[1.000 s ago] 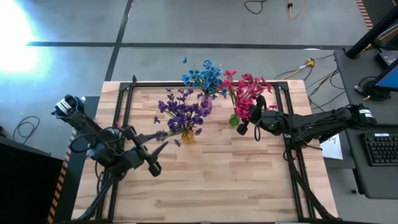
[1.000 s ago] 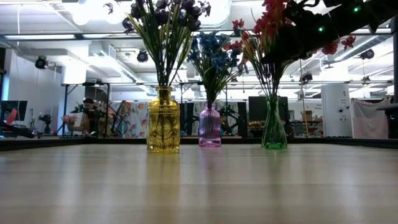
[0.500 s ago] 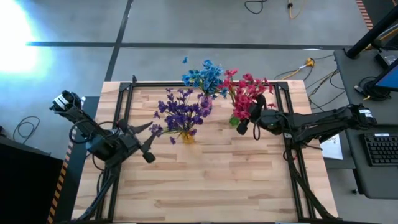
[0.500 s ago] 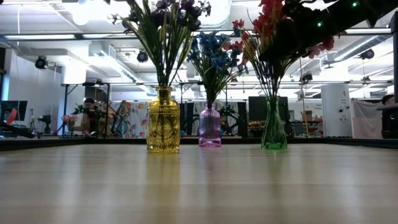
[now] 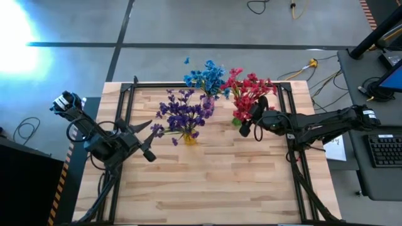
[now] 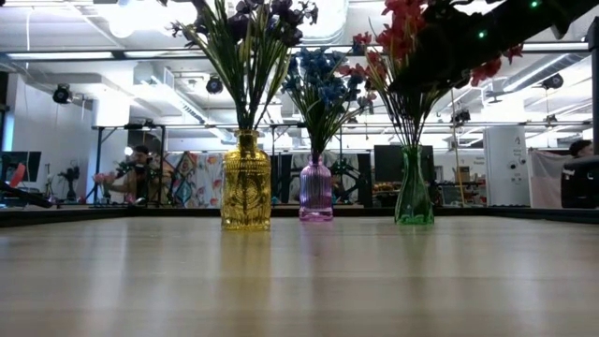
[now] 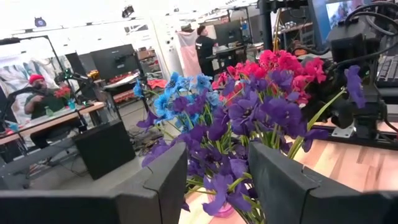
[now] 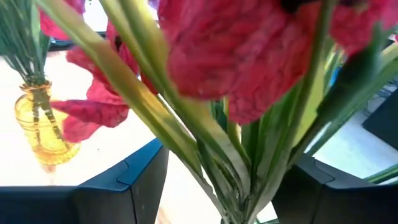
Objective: Sort flowers into vase by color
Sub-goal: Put the pink flowers into the green vase
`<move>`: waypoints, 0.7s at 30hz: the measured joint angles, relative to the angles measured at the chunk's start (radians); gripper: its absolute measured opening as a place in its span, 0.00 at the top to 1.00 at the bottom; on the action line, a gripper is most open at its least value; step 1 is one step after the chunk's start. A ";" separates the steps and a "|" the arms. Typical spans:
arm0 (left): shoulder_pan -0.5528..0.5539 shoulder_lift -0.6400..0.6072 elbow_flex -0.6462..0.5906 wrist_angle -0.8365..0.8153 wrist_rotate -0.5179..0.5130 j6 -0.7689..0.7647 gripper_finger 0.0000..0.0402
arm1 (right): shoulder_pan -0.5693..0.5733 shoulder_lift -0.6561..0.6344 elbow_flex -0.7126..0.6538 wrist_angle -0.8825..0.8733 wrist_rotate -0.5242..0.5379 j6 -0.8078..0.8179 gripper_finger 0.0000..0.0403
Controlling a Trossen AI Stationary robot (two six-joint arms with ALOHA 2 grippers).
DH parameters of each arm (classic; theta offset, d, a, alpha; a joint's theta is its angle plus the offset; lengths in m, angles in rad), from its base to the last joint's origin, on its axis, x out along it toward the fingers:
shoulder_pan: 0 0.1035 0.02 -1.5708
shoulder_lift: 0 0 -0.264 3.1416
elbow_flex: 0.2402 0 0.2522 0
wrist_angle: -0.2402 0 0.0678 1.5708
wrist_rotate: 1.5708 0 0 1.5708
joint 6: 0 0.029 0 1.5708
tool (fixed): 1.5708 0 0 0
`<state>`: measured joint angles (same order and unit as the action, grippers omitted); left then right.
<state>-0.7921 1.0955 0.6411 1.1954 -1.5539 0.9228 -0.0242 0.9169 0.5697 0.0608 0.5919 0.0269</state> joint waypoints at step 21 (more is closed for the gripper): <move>0.000 -0.184 -0.045 0.001 0.000 -0.043 0.61 | 0.007 -0.041 0.000 -0.013 -0.060 0.052 0.28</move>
<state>-0.7921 0.9118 0.5964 1.1962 -1.5542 0.8799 -0.0174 0.8761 0.5697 0.0477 0.5317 0.0790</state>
